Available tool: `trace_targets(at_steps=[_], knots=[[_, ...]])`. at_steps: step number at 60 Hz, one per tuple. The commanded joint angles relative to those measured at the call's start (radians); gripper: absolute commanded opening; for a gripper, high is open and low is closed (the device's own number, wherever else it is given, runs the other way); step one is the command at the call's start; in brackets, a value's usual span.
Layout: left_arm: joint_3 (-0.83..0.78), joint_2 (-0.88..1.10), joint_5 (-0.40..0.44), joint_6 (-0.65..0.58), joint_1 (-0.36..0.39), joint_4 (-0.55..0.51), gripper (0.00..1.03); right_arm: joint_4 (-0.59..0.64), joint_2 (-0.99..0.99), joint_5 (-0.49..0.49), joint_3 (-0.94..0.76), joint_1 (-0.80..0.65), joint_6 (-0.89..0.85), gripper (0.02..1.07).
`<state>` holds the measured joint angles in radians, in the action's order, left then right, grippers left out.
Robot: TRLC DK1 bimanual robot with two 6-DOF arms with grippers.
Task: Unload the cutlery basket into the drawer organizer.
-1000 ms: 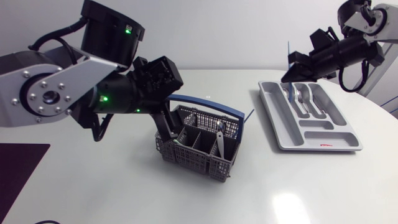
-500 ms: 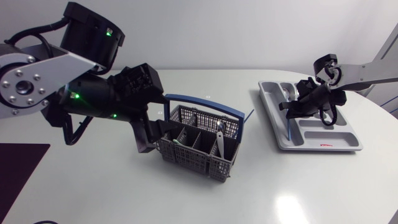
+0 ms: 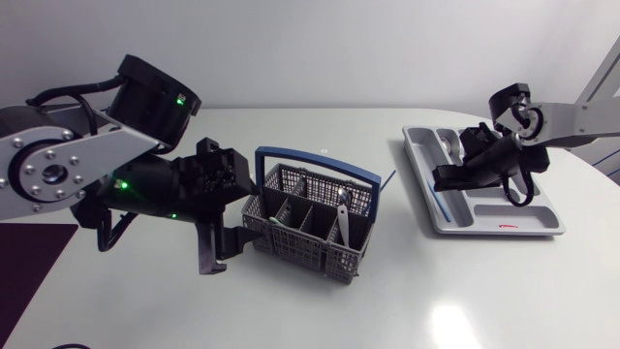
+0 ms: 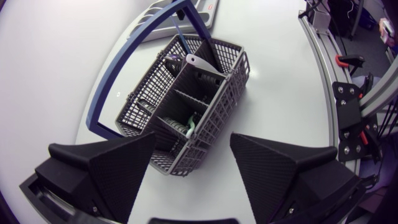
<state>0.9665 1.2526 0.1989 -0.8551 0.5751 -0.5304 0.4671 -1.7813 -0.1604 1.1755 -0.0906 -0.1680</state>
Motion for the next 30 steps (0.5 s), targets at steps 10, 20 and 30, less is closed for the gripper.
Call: trace_targets(at_steps=[10, 20, 30], knots=[[0.009, 0.053, 0.034, -0.165, -0.043, 0.021, 0.76, 0.018, 0.326, -0.027, -0.215, 0.140, -0.074, 0.97], [0.032, 0.108, 0.048, -0.256, -0.044, 0.038, 0.60, 0.038, 0.571, -0.007, -0.336, 0.304, -0.073, 0.97], [0.080, 0.185, 0.056, -0.303, -0.050, 0.038, 0.45, 0.067, 0.700, 0.061, -0.389, 0.459, -0.048, 0.97]])
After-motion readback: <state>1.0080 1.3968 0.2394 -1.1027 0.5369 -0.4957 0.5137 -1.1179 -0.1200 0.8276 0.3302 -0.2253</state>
